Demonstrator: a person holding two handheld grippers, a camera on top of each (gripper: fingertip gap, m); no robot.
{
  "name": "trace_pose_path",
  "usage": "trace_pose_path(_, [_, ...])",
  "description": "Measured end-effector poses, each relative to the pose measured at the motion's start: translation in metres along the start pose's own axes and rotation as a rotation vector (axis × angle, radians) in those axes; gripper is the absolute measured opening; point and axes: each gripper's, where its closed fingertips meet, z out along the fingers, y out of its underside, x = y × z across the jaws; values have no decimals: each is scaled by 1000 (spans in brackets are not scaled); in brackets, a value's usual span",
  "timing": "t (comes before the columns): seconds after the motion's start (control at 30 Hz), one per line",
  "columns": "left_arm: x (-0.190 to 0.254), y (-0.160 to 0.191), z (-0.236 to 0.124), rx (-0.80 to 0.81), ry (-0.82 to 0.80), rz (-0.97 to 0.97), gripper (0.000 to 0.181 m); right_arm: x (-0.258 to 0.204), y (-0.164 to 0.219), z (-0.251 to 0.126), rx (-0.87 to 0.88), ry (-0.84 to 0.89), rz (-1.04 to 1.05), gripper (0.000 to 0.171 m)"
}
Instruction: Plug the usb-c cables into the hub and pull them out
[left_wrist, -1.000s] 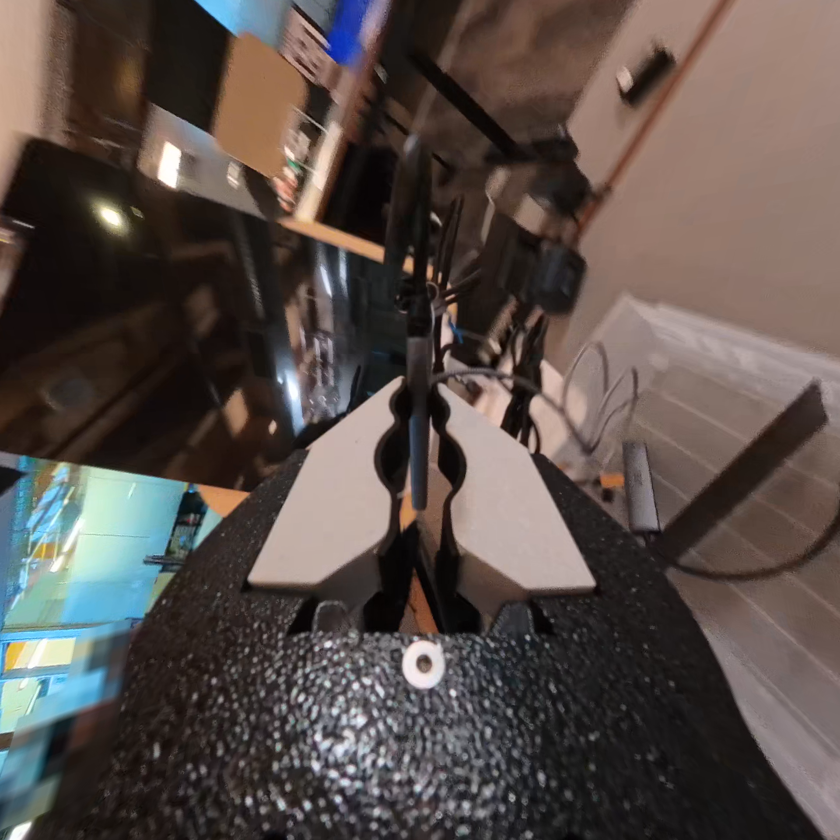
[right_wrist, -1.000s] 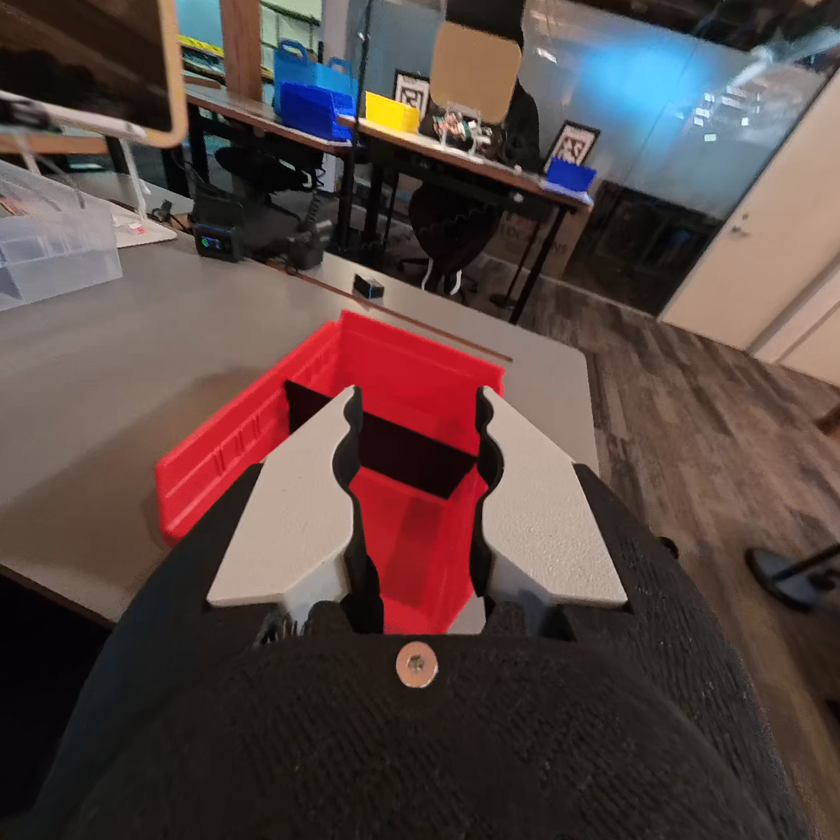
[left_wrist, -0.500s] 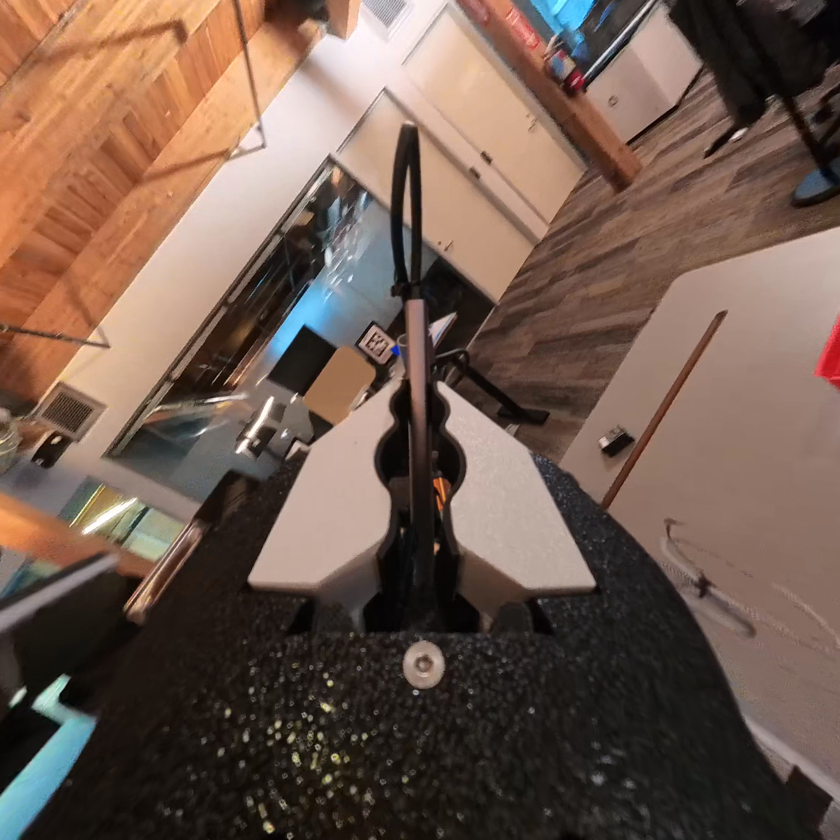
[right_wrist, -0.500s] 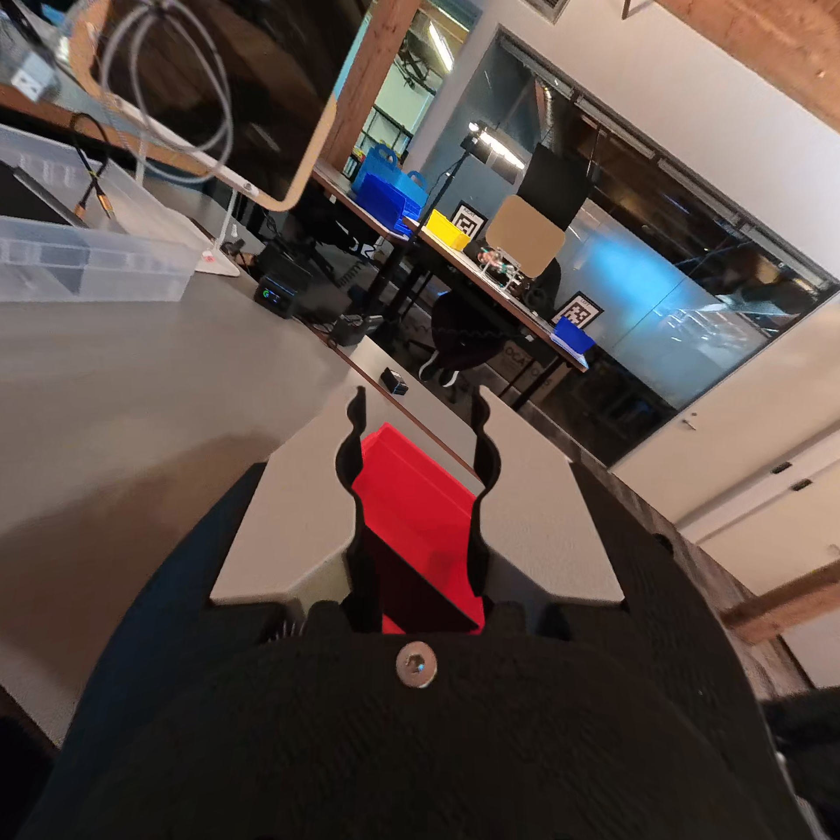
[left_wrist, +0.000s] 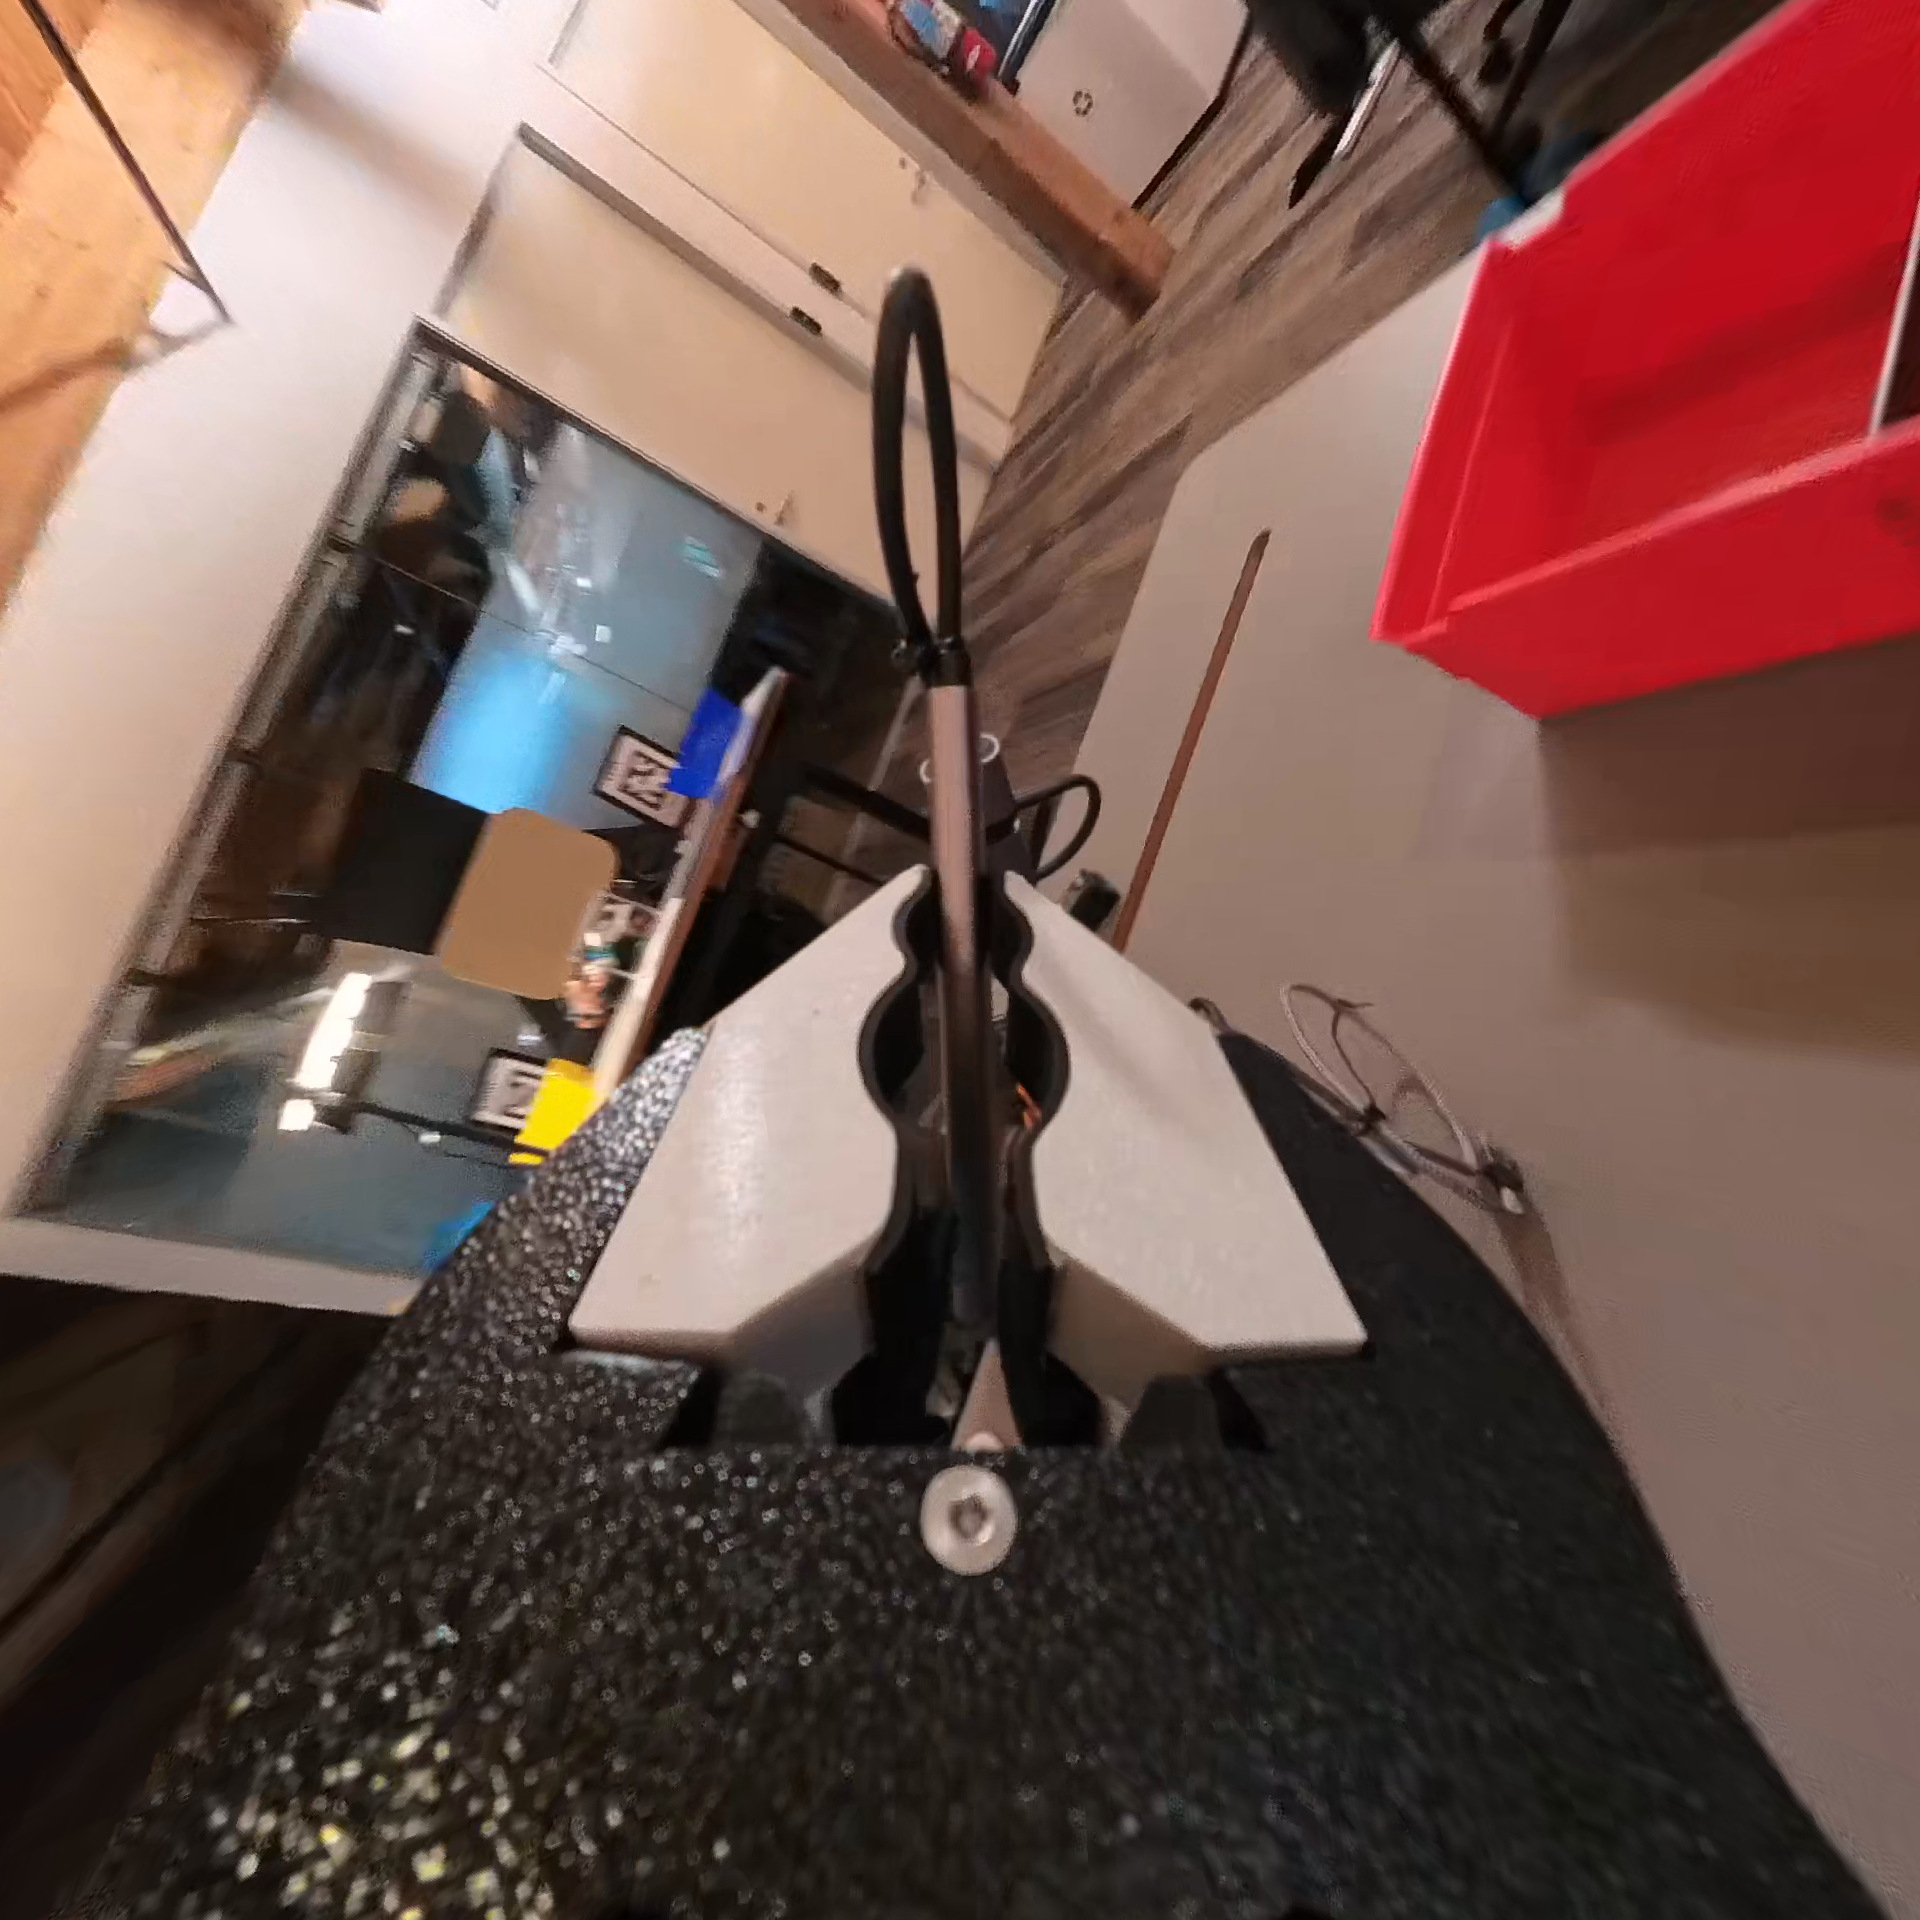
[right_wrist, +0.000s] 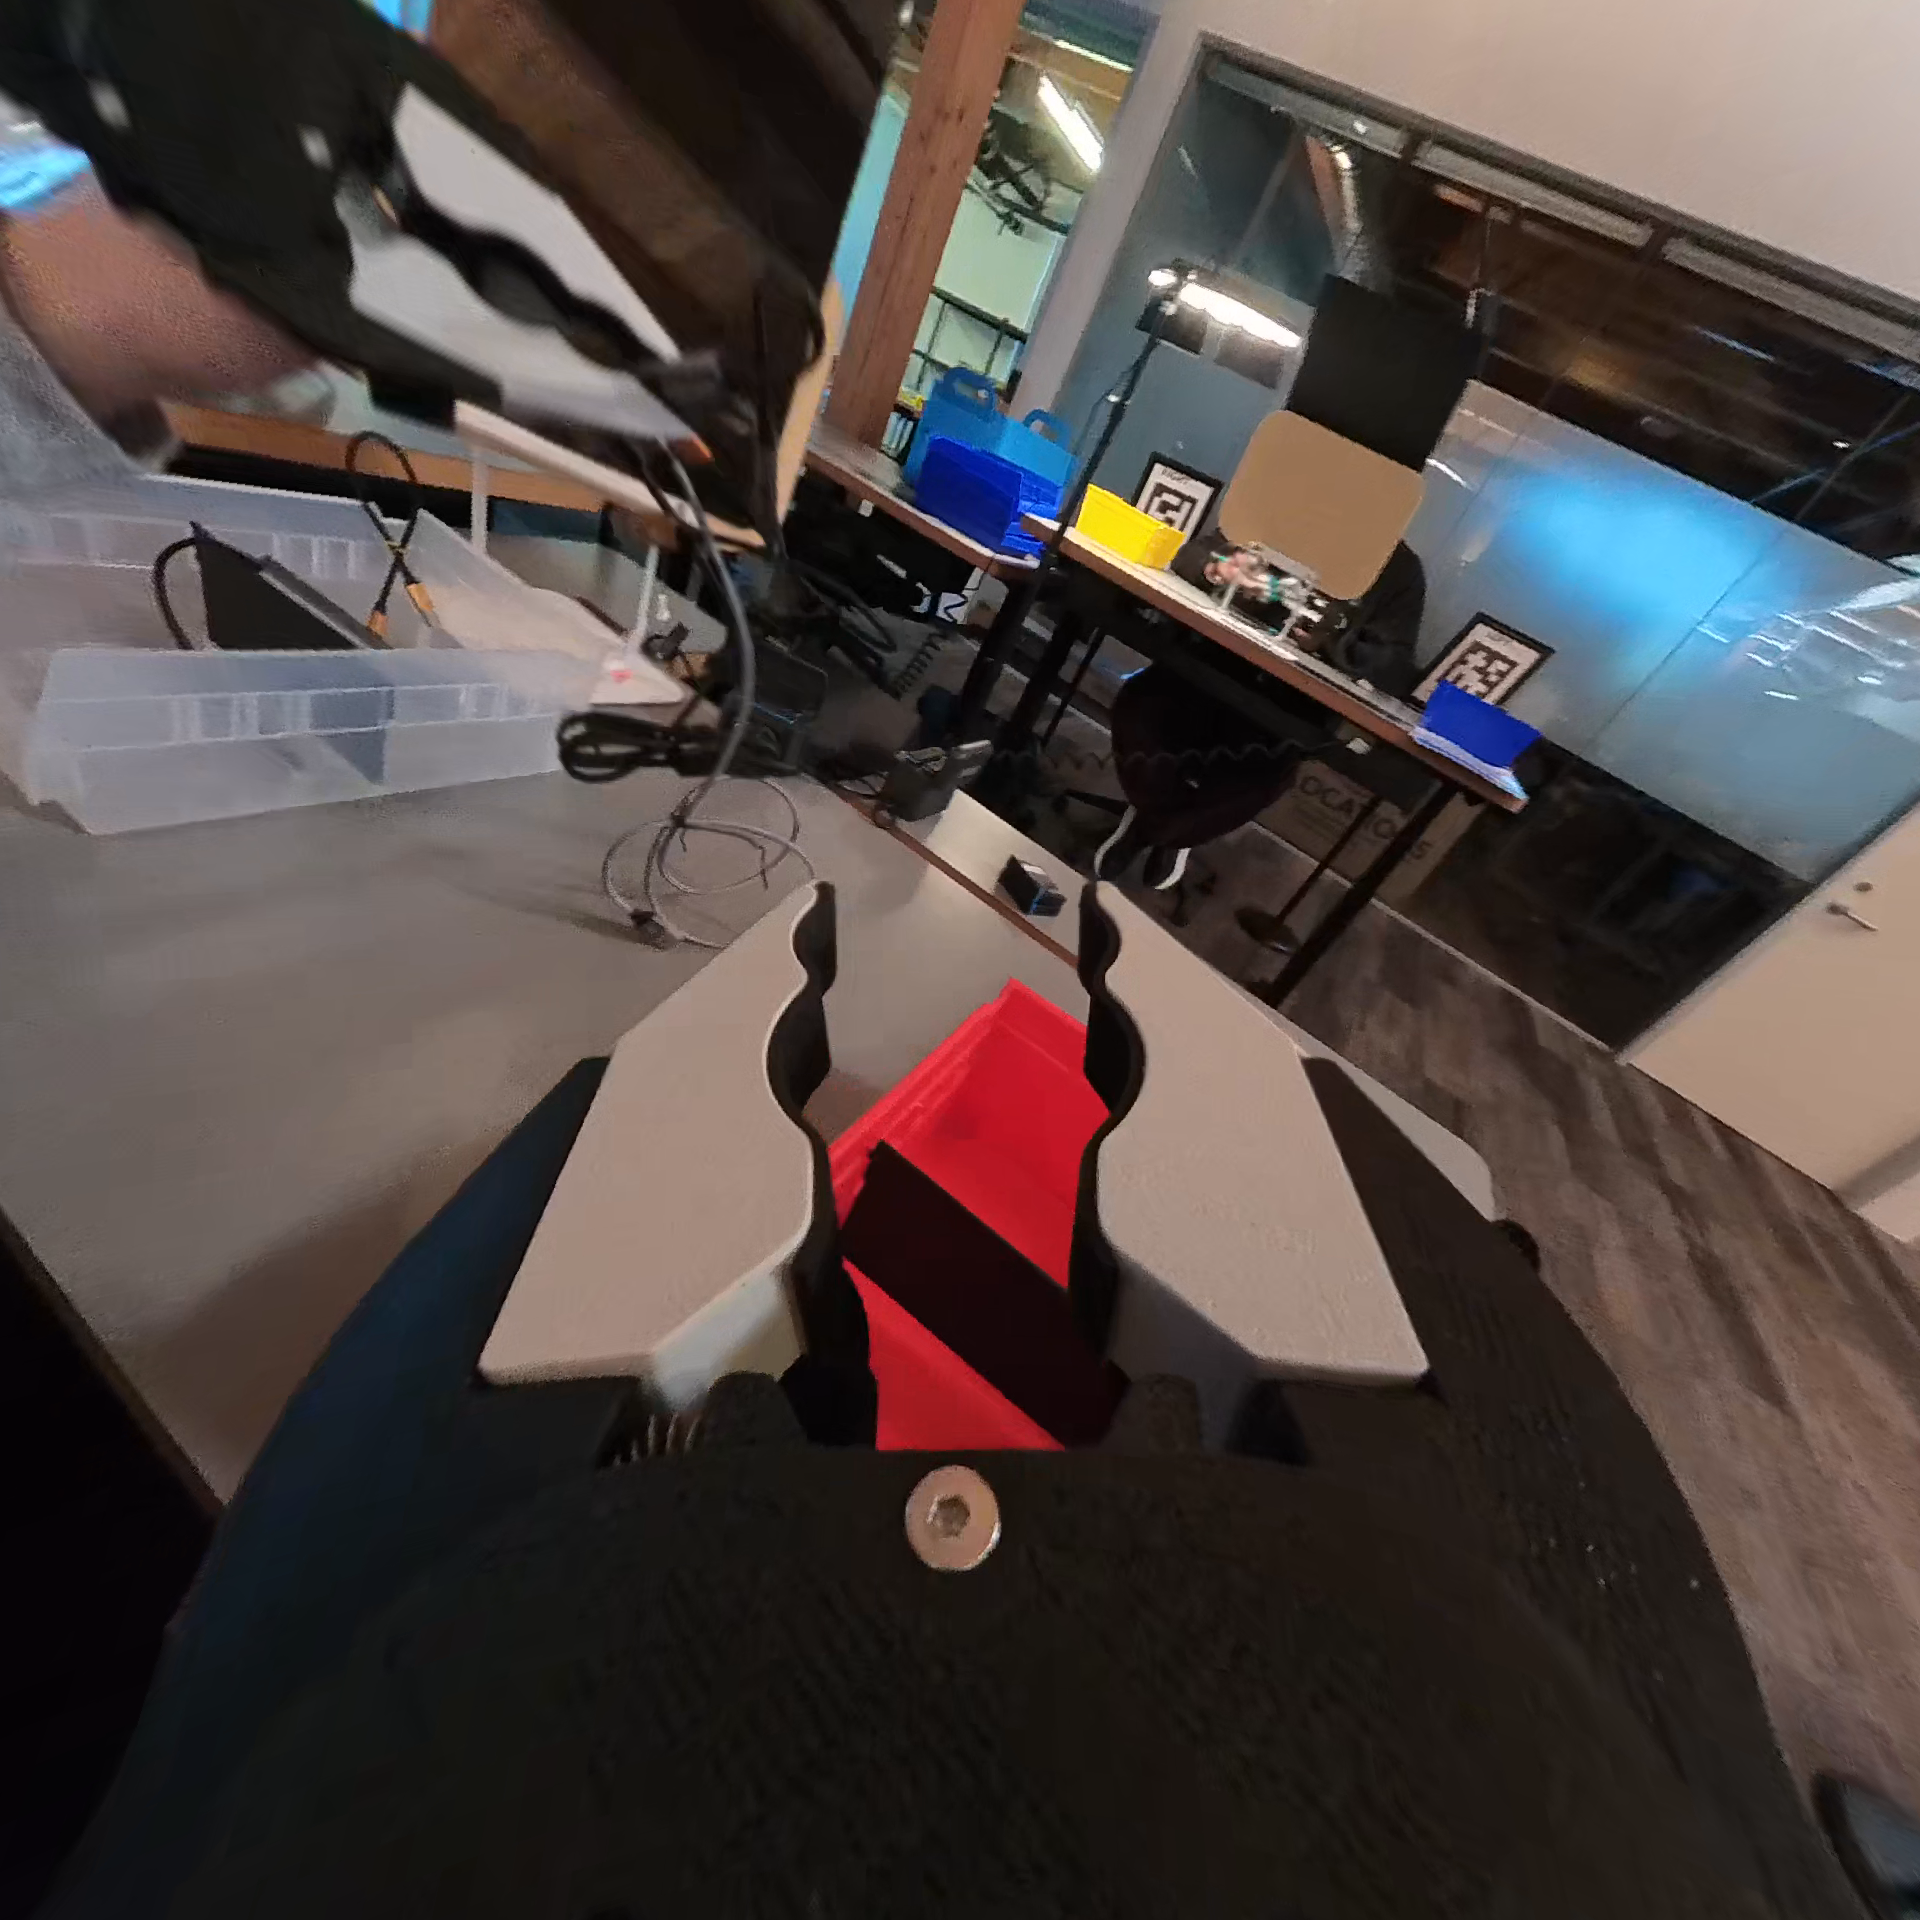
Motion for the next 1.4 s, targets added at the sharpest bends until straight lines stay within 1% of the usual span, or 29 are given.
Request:
trace_pose_path(0.03, [14, 3, -2, -11, -52, 66, 7, -7, 0, 4, -4, -18, -13, 46])
trace_pose_path(0.07, [23, 6, -6, -38, -152, 160, 8, -15, 0, 8, -12, -44, -25, 46])
trace_pose_path(0.1, [30, 9, -12, -76, -263, 295, 9, -26, 0, 13, -18, -83, -37, 45])
trace_pose_path(0.13, [41, 10, -18, -100, -338, 443, 8, -40, 1, 17, -19, -133, -61, 46])
trace_pose_path(0.17, [56, 10, -21, -98, -373, 554, 7, -54, 3, 22, -17, -187, -98, 48])
trace_pose_path(0.2, [72, 10, -24, -79, -374, 605, 7, -67, 4, 26, -12, -231, -136, 50])
trace_pose_path(0.23, [86, 12, -26, -59, -350, 610, 6, -79, 6, 30, -11, -261, -174, 50])
trace_pose_path(0.3, [101, 21, -29, -54, -285, 504, 6, -96, 17, 42, -42, -299, -222, 50])
trace_pose_path(0.33, [105, 28, -30, -61, -236, 389, 7, -100, 23, 48, -69, -305, -226, 50])
trace_pose_path(0.37, [108, 34, -31, -53, -177, 238, 7, -105, 27, 55, -86, -316, -222, 50])
trace_pose_path(0.43, [111, 37, -35, 2, -26, -131, 7, -115, 29, 67, -85, -348, -185, 49])
trace_pose_path(0.5, [107, 29, -42, 113, 127, -494, 7, -127, 27, 81, -89, -396, -110, 37])
trace_pose_path(0.53, [103, 23, -47, 180, 195, -639, 7, -135, 22, 89, -76, -441, -60, 24])
trace_pose_path(0.57, [98, 19, -51, 242, 253, -751, 7, -144, 15, 97, -63, -487, 7, 19])
trace_pose_path(0.6, [93, 15, -55, 299, 302, -833, 7, -151, 7, 105, -48, -530, 76, 21])
trace_pose_path(0.67, [88, 8, -62, 395, 398, -948, 7, -155, -6, 122, -7, -548, 175, 31])
trace_pose_path(0.77, [97, -1, -71, 488, 559, -1030, 7, -157, -19, 136, 41, -560, 230, 41])
trace_pose_path(0.87, [105, -4, -73, 532, 633, -1086, 7, -164, -25, 138, 38, -629, 251, 29])
trace_pose_path(0.9, [106, -2, -71, 528, 625, -1095, 7, -161, -27, 138, 49, -591, 218, 27])
trace_pose_path(0.97, [105, 4, -67, 512, 578, -1100, 7, -154, -38, 130, 132, -507, 115, 18])
trace_pose_path(1.0, [102, 7, -65, 512, 548, -1104, 7, -159, -43, 122, 169, -521, 82, 13])
trace_pose_path(1.03, [98, 9, -64, 518, 521, -1113, 7, -168, -43, 117, 164, -566, 74, 13])
trace_pose_path(1.07, [95, 10, -64, 531, 502, -1121, 7, -177, -37, 117, 118, -600, 78, 17])
trace_pose_path(1.1, [93, 10, -63, 546, 503, -1127, 6, -182, -27, 123, 54, -602, 69, 25])
trace_pose_path(1.17, [93, 5, -64, 582, 534, -1131, 7, -184, -8, 139, -29, -541, 2, 34])
trace_pose_path(1.23, [96, -1, -66, 601, 570, -1103, 7, -182, -3, 150, -44, -494, -17, 41])
trace_pose_path(1.33, [104, -11, -71, 636, 645, -1064, 7, -191, -7, 151, -23, -564, 35, 41])
trace_pose_path(1.37, [106, -15, -74, 655, 665, -1055, 7, -196, -8, 149, -23, -618, 61, 32])
trace_pose_path(1.4, [108, -18, -75, 668, 686, -1042, 7, -199, -8, 147, -24, -662, 77, 15])
